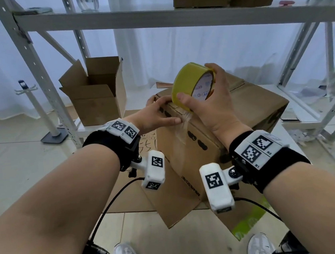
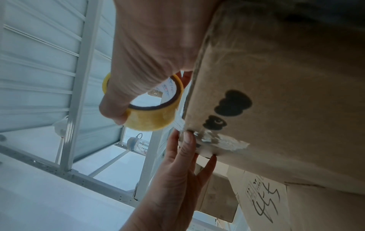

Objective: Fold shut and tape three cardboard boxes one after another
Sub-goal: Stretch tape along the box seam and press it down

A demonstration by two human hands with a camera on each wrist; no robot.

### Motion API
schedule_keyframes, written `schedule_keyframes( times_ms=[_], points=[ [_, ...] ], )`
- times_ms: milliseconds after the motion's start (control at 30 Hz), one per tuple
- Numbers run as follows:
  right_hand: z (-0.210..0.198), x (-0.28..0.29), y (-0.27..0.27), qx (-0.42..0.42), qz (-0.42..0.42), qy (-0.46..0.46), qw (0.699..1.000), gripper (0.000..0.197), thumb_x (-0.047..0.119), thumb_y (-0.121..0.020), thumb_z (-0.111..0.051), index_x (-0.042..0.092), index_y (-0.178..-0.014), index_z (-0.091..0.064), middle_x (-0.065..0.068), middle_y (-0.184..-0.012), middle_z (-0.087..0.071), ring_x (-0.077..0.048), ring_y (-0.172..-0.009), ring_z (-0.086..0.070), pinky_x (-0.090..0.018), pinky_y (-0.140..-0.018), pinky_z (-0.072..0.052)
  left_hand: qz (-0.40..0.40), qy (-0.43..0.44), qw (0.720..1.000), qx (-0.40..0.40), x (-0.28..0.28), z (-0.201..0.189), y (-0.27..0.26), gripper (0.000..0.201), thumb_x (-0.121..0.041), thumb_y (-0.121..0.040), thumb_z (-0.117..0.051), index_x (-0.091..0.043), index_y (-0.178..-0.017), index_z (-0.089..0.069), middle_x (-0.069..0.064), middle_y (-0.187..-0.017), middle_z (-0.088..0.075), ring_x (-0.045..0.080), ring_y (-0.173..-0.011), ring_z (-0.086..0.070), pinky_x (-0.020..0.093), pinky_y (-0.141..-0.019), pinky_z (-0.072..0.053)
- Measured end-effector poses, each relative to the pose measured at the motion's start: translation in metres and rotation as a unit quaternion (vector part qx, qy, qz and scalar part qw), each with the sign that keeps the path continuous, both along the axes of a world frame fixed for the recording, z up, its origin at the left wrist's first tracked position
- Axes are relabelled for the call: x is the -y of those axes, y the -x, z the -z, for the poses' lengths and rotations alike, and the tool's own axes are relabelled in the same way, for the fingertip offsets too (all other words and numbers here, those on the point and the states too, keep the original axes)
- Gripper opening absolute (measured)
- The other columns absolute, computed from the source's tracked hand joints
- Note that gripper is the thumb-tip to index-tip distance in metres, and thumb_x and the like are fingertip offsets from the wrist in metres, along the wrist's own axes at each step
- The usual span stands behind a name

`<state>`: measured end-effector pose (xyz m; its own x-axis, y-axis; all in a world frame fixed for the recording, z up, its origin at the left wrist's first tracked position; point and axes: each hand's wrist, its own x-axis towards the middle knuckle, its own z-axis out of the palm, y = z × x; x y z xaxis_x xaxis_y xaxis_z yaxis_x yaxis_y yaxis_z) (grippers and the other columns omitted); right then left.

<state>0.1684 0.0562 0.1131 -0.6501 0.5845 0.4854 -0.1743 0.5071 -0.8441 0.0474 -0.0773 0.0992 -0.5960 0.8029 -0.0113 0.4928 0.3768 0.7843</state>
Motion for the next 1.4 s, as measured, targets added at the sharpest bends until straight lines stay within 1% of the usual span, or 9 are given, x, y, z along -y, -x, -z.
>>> schedule_keyframes(
  times_ms=[100,233,333,467,633,733,933,1167,1400],
  points=[
    [-0.002,-0.005,0.000,-0.015,0.028,-0.004,0.999,0.084,0.035,-0.067,-0.085,0.027,-0.134,-0.036,-0.003,-0.133,-0.040,-0.017,-0.124,-0.038,-0.016,-0.093,-0.034,-0.008,-0.026,1.000,0.002,-0.002,0.001,0.002,0.059,-0.040,-0.076,-0.074,-0.043,-0.124,-0.041,0.001,-0.138,-0.026,0.017,-0.124,-0.033,0.028,-0.111,-0.027],
    [-0.001,-0.006,0.000,-0.011,0.018,0.003,1.000,0.087,0.035,-0.067,-0.085,0.029,-0.137,-0.034,-0.001,-0.134,-0.040,-0.017,-0.125,-0.037,-0.029,-0.102,-0.035,-0.010,-0.029,0.999,-0.011,-0.001,0.006,0.006,0.050,-0.052,-0.074,-0.067,-0.047,-0.118,-0.045,0.002,-0.140,-0.025,0.020,-0.127,-0.035,0.036,-0.110,-0.035],
    [0.000,-0.008,0.001,-0.010,0.024,0.002,1.000,0.088,0.035,-0.068,-0.085,0.028,-0.139,-0.033,0.001,-0.134,-0.039,-0.017,-0.126,-0.036,-0.031,-0.103,-0.034,-0.041,-0.065,0.997,0.007,-0.008,0.006,0.002,0.023,-0.047,-0.090,-0.053,-0.038,-0.111,-0.053,0.005,-0.136,-0.028,0.021,-0.113,-0.051,0.042,-0.090,-0.054],
    [0.000,-0.013,0.003,-0.011,0.049,0.018,0.999,0.090,0.032,-0.068,-0.084,0.030,-0.140,-0.031,0.005,-0.132,-0.035,-0.016,-0.127,-0.034,-0.034,-0.106,-0.034,-0.066,-0.039,0.997,-0.021,-0.016,0.005,0.003,0.038,-0.064,-0.081,-0.056,-0.037,-0.108,-0.057,0.005,-0.124,-0.035,0.023,-0.112,-0.051,0.039,-0.089,-0.055],
    [0.001,-0.017,0.006,0.001,0.038,0.030,0.999,0.091,0.033,-0.068,-0.084,0.033,-0.140,-0.029,0.006,-0.132,-0.033,-0.018,-0.130,-0.032,-0.043,-0.110,-0.032,-0.073,-0.030,0.997,-0.020,-0.018,0.001,0.002,0.052,-0.056,-0.076,-0.067,-0.031,-0.120,-0.054,0.004,-0.122,-0.032,0.013,-0.095,-0.051,0.033,-0.085,-0.056],
    [-0.002,-0.023,0.007,0.011,0.020,0.037,0.999,0.090,0.033,-0.067,-0.085,0.033,-0.139,-0.030,0.012,-0.126,-0.035,-0.017,-0.131,-0.032,-0.044,-0.111,-0.032,-0.076,-0.018,0.997,-0.026,-0.019,0.000,0.002,0.061,-0.065,-0.066,-0.068,-0.035,-0.117,-0.053,0.002,-0.124,-0.031,0.019,-0.105,-0.047,0.036,-0.097,-0.049],
    [-0.016,-0.041,0.000,0.065,-0.017,-0.064,0.996,0.090,0.026,-0.066,-0.087,0.024,-0.137,-0.032,0.007,-0.123,-0.033,-0.013,-0.122,-0.035,-0.022,-0.099,-0.031,-0.082,-0.011,0.996,-0.025,-0.020,-0.001,0.004,0.057,-0.058,-0.074,-0.069,-0.033,-0.122,-0.052,0.002,-0.125,-0.029,0.020,-0.108,-0.041,0.039,-0.105,-0.041],
    [-0.013,-0.071,-0.004,0.082,0.031,-0.132,0.987,0.093,0.031,-0.062,-0.088,0.025,-0.137,-0.032,0.005,-0.126,-0.028,-0.014,-0.124,-0.034,-0.040,-0.110,-0.032,-0.086,-0.008,0.996,-0.007,-0.020,-0.003,0.001,0.053,-0.055,-0.076,-0.070,-0.035,-0.122,-0.052,0.000,-0.126,-0.029,0.015,-0.106,-0.041,0.030,-0.102,-0.038],
    [-0.009,-0.073,0.001,0.072,0.033,-0.131,0.988,0.093,0.029,-0.065,-0.086,0.023,-0.139,-0.030,0.005,-0.127,-0.026,-0.017,-0.129,-0.031,-0.038,-0.111,-0.030,-0.100,0.044,0.993,-0.045,-0.031,-0.010,-0.001,0.060,-0.067,-0.075,-0.063,-0.031,-0.121,-0.046,0.002,-0.116,-0.034,0.020,-0.109,-0.042,0.032,-0.097,-0.037]
  ],
)
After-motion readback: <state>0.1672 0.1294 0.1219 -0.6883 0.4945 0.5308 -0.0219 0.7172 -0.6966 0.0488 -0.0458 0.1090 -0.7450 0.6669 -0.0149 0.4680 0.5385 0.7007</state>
